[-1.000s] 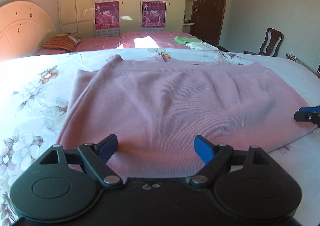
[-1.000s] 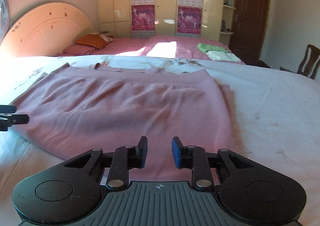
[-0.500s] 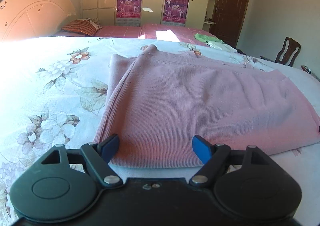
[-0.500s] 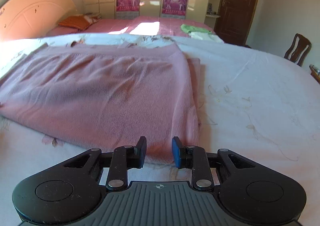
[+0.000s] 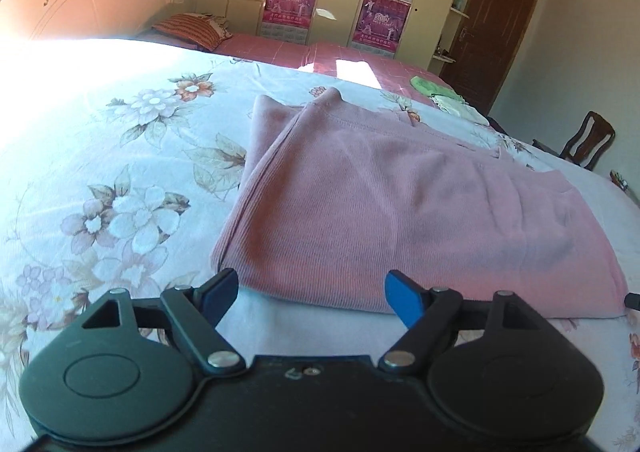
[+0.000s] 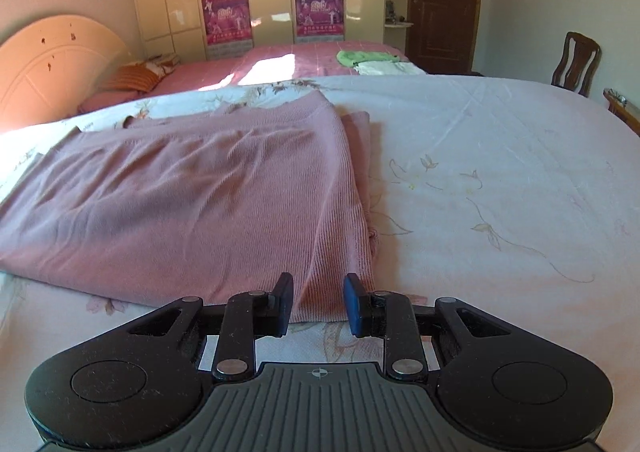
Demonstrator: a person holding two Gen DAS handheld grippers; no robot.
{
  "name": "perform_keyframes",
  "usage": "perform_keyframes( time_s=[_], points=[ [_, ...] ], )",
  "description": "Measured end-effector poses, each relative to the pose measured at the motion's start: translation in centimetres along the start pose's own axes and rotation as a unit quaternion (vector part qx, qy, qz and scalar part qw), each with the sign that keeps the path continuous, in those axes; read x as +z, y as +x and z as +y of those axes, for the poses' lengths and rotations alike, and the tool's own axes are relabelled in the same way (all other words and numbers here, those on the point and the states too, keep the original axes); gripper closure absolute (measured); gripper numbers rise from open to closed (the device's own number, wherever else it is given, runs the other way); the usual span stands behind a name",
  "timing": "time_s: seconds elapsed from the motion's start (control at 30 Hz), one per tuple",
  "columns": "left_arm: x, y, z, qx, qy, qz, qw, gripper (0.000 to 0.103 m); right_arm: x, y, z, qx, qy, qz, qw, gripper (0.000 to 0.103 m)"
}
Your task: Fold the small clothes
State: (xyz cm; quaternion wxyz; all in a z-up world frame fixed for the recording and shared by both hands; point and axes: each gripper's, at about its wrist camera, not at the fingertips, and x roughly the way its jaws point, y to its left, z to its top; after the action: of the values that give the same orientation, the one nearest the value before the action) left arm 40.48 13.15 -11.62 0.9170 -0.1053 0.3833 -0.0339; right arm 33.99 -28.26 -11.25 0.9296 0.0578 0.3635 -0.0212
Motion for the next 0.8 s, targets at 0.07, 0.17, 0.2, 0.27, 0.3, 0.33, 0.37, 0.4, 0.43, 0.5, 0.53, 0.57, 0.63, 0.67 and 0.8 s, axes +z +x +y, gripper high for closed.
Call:
perform_keyframes(
  time_s=[0.07, 0.17, 0.2, 0.27, 0.3, 0.33, 0.37, 0.4, 0.43, 0.5, 0.53, 0.57, 0.63, 0.67, 0.8],
  points=[
    [-0.6, -0.3, 0.6, -0.012, -0.029, 0.010, 0.9995, 0.026, -0.2, -1.0, 0.1, 0.008, 0.006, -0.009, 1.000, 0.077],
    [-1.5, 0.0, 1.5, -0.028, -0.074, 0.025, 0.9966, 0.030, -0.4, -1.8, 0.5, 0.011, 0.003, -0.015, 1.000, 0.077],
    [-1.6, 0.1, 1.7, -0.028, -0.081, 0.023, 0.9960, 0.030, -0.4, -1.9, 0.6, 0.010, 0.002, -0.018, 1.000, 0.077],
    [-1.6, 0.3, 1.5, -0.024, -0.078, 0.020, 0.9965, 0.030, -0.2, -1.4, 0.7, 0.003, -0.008, -0.020, 1.000, 0.077],
    [-1.6, 0.5, 1.3, -0.020, -0.072, 0.021, 0.9970, 0.030, -0.1, -0.9, 0.7, -0.006, -0.015, -0.013, 1.000, 0.077],
    [-1.6, 0.7, 1.2, -0.017, -0.067, 0.021, 0.9974, 0.030, -0.1, 0.2, 0.5, -0.021, -0.018, 0.006, 1.000, 0.077],
    [-1.6, 0.8, 0.9, -0.010, -0.055, 0.022, 0.9982, 0.028, -0.2, 1.6, 0.0, -0.026, -0.012, 0.039, 0.999, 0.077],
    [-1.5, 0.9, 0.5, -0.004, -0.044, 0.025, 0.9987, 0.028, -0.4, 2.1, -0.4, -0.014, -0.003, 0.042, 0.999, 0.077],
    [-1.5, 1.0, 0.1, 0.001, -0.035, 0.027, 0.9990, 0.028, -0.3, 2.1, -0.4, -0.014, -0.004, 0.043, 0.999, 0.077],
    [-1.6, 1.0, -0.2, 0.007, -0.025, 0.031, 0.9992, 0.027, -0.1, 1.3, 0.0, -0.015, -0.006, 0.038, 0.999, 0.077],
    [-1.6, 1.0, -0.3, 0.008, -0.025, 0.033, 0.9991, 0.027, -0.1, 0.7, 0.1, -0.005, 0.001, 0.033, 0.999, 0.077],
    [-1.6, 0.8, -0.3, 0.008, -0.028, 0.035, 0.9990, 0.027, -0.2, 0.0, 0.2, 0.005, 0.006, 0.025, 1.000, 0.077],
    [-1.7, 0.4, -0.2, 0.005, -0.038, 0.040, 0.9984, 0.027, -0.5, -1.5, 0.6, 0.014, 0.002, 0.010, 1.000, 0.077],
    [-1.8, 0.2, -0.1, 0.003, -0.044, 0.043, 0.9981, 0.027, -0.6, -2.1, 1.0, 0.018, 0.000, 0.005, 1.000, 0.077],
    [-1.9, -1.4, 0.3, -0.003, -0.067, 0.039, 0.9970, 0.030, -0.8, -4.0, 1.7, 0.037, -0.001, -0.008, 0.999, 0.077]
  ],
)
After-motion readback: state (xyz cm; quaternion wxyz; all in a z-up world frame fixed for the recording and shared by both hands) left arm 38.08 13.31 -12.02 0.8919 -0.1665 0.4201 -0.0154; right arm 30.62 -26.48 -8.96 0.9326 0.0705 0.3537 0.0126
